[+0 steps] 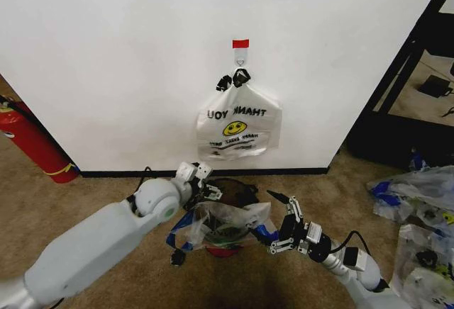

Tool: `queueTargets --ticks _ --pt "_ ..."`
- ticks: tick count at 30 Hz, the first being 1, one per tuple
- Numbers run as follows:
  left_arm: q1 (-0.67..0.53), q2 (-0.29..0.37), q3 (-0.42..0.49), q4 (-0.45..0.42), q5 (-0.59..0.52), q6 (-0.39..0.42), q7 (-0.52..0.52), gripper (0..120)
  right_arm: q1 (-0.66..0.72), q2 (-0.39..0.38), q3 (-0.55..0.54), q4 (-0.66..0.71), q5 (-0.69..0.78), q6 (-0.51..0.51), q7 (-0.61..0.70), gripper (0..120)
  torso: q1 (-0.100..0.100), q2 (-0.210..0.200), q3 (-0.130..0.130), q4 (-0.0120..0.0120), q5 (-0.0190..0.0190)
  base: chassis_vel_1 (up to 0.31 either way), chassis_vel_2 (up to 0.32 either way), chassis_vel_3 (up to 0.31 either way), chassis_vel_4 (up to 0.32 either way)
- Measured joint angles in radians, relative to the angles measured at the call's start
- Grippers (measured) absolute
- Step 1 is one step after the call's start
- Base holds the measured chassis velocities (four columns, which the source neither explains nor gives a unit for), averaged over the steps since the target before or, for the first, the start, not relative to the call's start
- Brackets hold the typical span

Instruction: Pick up the garbage bag from the wall and place it over the trash bin.

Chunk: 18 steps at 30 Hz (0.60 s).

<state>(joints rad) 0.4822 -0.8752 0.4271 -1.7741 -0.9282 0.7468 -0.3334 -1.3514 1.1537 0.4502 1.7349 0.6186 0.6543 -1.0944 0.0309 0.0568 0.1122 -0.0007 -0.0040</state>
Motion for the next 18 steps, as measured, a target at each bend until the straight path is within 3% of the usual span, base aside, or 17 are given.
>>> queueTargets --ticks 9,15,18 --pt "-0.047 -0.068 0.064 0.12 -0.001 -0.003 -0.006 88 -0.043 -0.004 0.015 0.022 -0.002 0.02 -0.012 100 0.0 0.0 0.0 -0.0003 0.0001 0.0 0.0 0.0 0.0" --pt "-0.061 -0.082 0.069 0.144 -0.014 -0.007 -0.006 62 -0.055 -0.002 0.009 0.028 0.008 0.036 -0.015 100 0.0 0.0 0.0 -0.0002 0.0001 0.0 0.0 0.0 0.0" --pt "-0.062 -0.081 0.069 0.143 -0.027 -0.008 -0.015 55 -0.055 -0.001 0.007 0.025 0.008 0.039 -0.019 100 0.0 0.0 0.0 -0.0001 0.0001 0.0 0.0 0.0 0.0"
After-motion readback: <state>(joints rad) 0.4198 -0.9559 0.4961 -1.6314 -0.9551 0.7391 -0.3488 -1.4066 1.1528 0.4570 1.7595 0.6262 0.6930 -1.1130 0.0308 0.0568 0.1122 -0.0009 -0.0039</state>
